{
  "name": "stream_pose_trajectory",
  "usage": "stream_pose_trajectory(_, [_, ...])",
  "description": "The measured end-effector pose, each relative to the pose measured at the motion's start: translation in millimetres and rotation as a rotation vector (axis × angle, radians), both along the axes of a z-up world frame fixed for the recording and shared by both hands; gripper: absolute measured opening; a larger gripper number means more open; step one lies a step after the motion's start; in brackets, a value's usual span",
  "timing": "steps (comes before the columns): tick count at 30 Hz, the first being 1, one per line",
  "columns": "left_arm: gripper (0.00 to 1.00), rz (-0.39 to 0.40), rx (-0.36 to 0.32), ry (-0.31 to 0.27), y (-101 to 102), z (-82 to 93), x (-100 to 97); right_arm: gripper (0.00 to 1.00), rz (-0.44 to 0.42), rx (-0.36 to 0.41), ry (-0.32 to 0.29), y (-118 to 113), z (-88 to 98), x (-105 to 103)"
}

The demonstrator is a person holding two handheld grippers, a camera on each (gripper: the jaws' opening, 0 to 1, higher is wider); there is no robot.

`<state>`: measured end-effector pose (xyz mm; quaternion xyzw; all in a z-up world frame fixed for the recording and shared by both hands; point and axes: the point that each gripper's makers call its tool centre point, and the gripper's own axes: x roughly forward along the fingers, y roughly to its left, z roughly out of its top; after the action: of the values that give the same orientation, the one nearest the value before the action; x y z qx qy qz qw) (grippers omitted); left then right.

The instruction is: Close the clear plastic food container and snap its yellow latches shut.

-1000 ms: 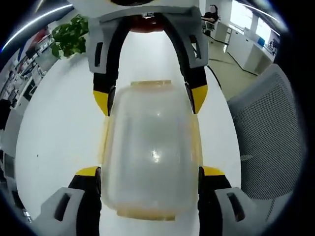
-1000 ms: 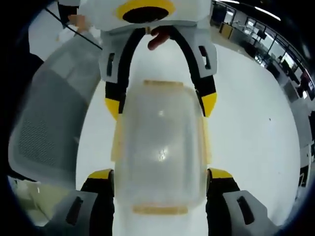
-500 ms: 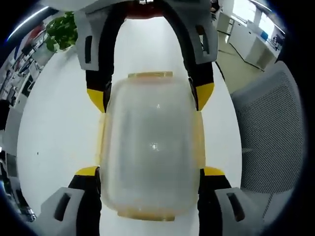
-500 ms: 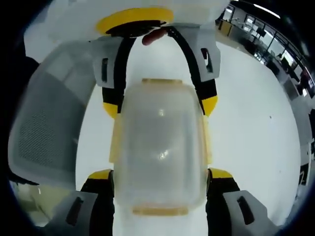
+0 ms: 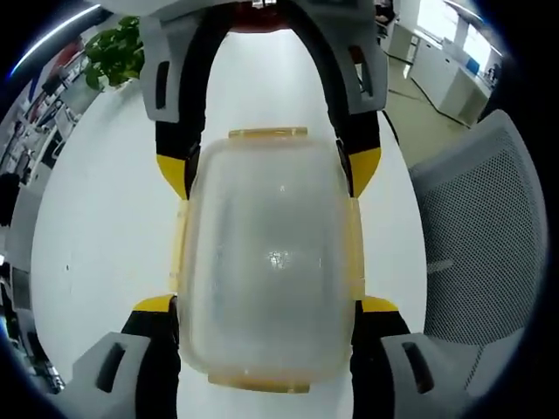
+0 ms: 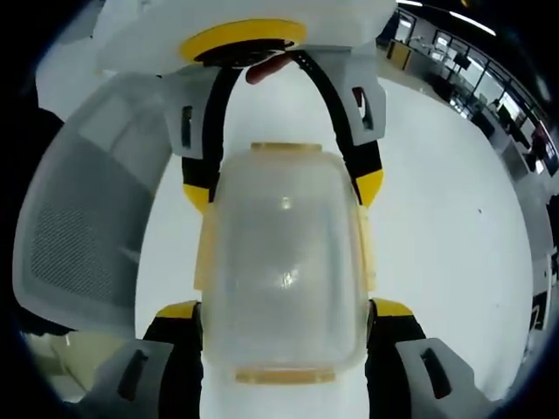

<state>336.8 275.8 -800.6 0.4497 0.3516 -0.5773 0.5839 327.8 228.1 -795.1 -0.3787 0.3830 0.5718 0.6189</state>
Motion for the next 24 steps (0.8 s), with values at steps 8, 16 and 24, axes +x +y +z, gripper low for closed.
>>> stream_pose_trajectory(8, [0.81, 0.005, -0.008, 0.001, 0.9, -0.4, -0.8, 0.77, -0.002, 0.017, -0.008, 1.9, 0.2, -1.1])
stream_pose_trajectory(16, [0.81, 0.001, -0.018, 0.006, 0.3, -0.1, -0.7, 0.77, -0.006, 0.005, -0.011, 2.3, -0.7, -0.5])
stream_pose_trajectory(24, [0.81, 0.002, -0.038, 0.006, 0.2, -0.2, -0.5, 0.78, -0.010, 0.022, -0.010, 3.6, -1.6, 0.3])
